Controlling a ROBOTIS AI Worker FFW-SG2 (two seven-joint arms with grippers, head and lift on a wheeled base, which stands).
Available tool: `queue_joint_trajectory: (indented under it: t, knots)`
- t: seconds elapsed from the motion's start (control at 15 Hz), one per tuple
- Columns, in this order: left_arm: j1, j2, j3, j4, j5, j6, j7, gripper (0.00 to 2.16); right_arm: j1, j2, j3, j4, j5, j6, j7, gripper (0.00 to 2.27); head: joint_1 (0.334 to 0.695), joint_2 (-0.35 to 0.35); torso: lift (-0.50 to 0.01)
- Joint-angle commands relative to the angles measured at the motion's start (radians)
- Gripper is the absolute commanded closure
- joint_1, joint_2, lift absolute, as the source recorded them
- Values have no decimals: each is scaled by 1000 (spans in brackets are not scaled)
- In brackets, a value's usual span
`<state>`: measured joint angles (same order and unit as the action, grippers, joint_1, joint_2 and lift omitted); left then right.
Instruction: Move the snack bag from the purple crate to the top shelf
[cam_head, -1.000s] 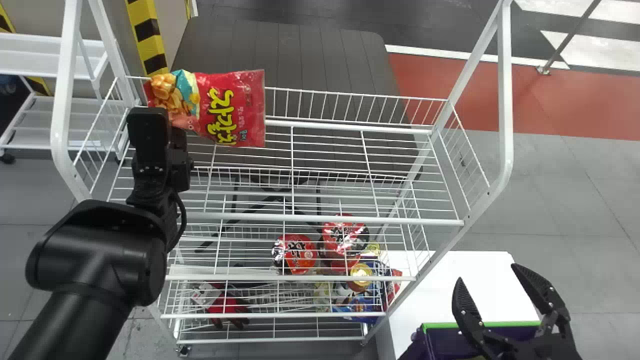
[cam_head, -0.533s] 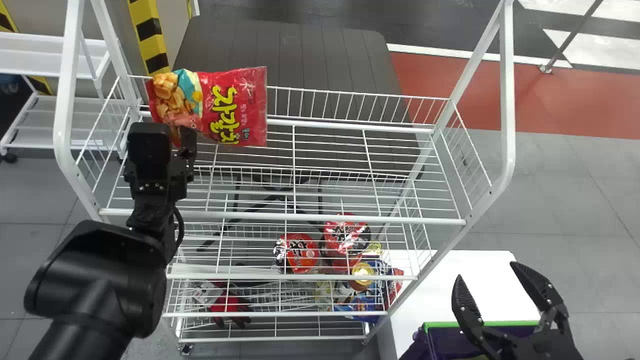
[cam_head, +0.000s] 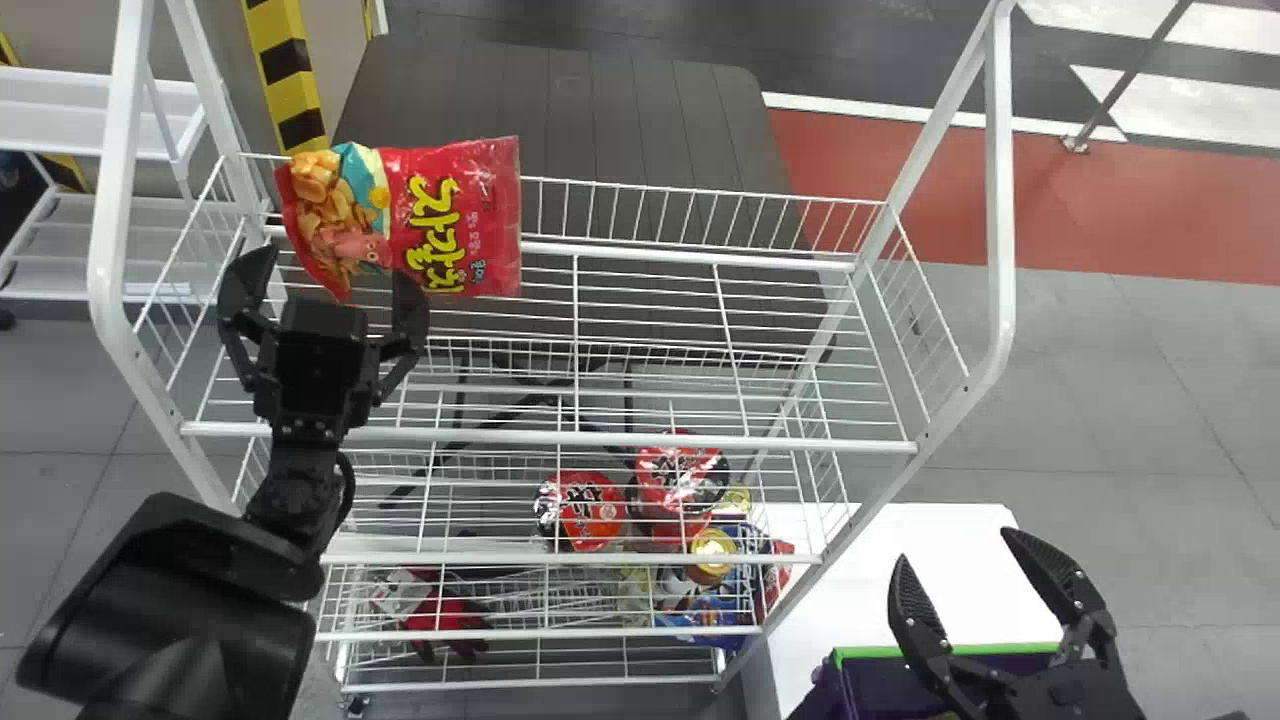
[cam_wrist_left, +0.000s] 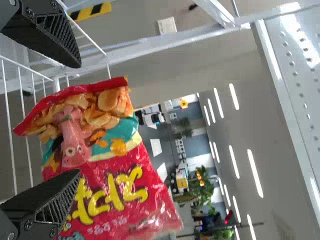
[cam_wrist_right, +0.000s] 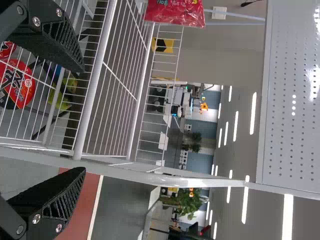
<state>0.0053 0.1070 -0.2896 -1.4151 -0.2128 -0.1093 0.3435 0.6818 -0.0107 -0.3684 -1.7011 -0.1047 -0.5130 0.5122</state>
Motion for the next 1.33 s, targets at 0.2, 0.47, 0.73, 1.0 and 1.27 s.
queue_joint_trajectory:
  t: [0.2, 0.47, 0.73, 1.0, 1.27]
  knots:
    - [10, 59, -72, 16, -174, -75, -1, 46, 1, 12, -3, 14, -6, -9, 0, 120, 695, -236, 0]
    - [-34, 62, -105, 110, -312, -121, -11, 87, 8, 12, -14, 17, -21, -18, 12, 120, 695, -270, 0]
    - [-117, 63, -125, 252, -372, -198, -15, 93, 15, 12, -41, 32, -36, -28, 28, 120, 695, -311, 0]
    - [-185, 74, -117, 329, -388, -247, -24, 110, 24, 12, -56, 47, -39, -46, 35, 120, 695, -335, 0]
    - [-209, 123, -89, 346, -387, -266, -31, 110, 25, 12, -53, 46, -39, -46, 35, 120, 695, -308, 0]
